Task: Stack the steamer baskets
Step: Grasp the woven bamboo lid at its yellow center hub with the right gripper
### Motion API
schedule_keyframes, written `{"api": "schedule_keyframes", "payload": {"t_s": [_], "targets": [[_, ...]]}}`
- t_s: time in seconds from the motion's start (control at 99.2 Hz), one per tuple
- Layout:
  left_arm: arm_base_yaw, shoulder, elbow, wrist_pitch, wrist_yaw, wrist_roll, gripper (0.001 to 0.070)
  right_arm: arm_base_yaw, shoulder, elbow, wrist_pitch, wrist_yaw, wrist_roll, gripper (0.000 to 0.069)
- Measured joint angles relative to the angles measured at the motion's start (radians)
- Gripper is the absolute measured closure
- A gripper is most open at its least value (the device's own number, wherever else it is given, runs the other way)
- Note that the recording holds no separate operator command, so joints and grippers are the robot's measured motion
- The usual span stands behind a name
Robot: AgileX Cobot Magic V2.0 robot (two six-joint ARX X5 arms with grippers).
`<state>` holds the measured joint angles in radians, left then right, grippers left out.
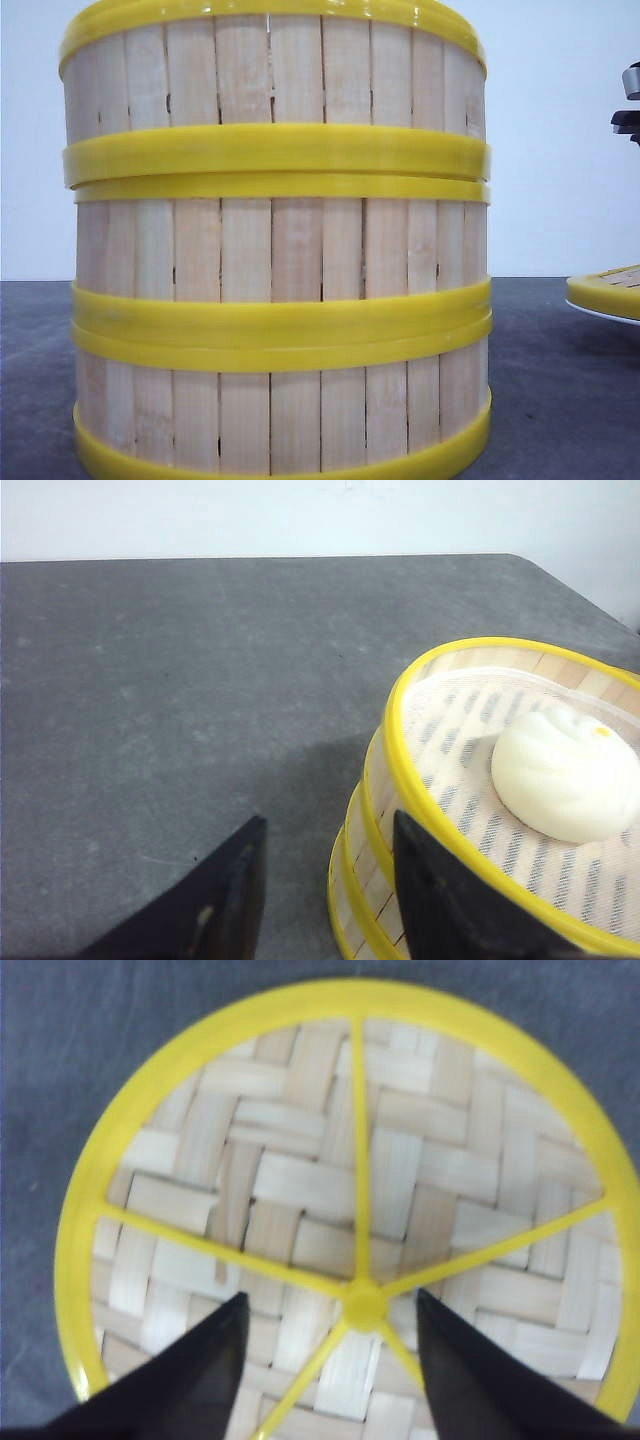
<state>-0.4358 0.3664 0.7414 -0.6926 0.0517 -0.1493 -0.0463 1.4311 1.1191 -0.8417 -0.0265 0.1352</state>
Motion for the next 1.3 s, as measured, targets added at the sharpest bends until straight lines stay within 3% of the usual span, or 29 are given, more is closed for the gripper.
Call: {"api": "schedule_keyframes", "payload": {"t_s": [0.494, 0.837, 1.129, 1.301], "targets": [[0.000, 0.000, 0.000, 0.000, 0.000, 0.004, 0.0481, -0.042, 0.008, 0.000, 0.005, -0.030, 0.001, 0.0489], [0.000, 0.000, 0.000, 0.000, 0.000, 0.004, 0.0481, -0.042, 0.063, 0.000, -0.008, -0.034, 0.001, 0.0505], [0.000, 0.000, 0.000, 0.000, 0.000, 0.004, 0.0481, -0.042, 0.064, 0.000, -0.013, -0.033, 0.001, 0.0625], [0.000, 0.000, 0.000, 0.000, 0.000, 0.004, 0.0481, -0.042, 0.064, 0.002, -0.014, -0.032, 0.000, 0.0632]]}}
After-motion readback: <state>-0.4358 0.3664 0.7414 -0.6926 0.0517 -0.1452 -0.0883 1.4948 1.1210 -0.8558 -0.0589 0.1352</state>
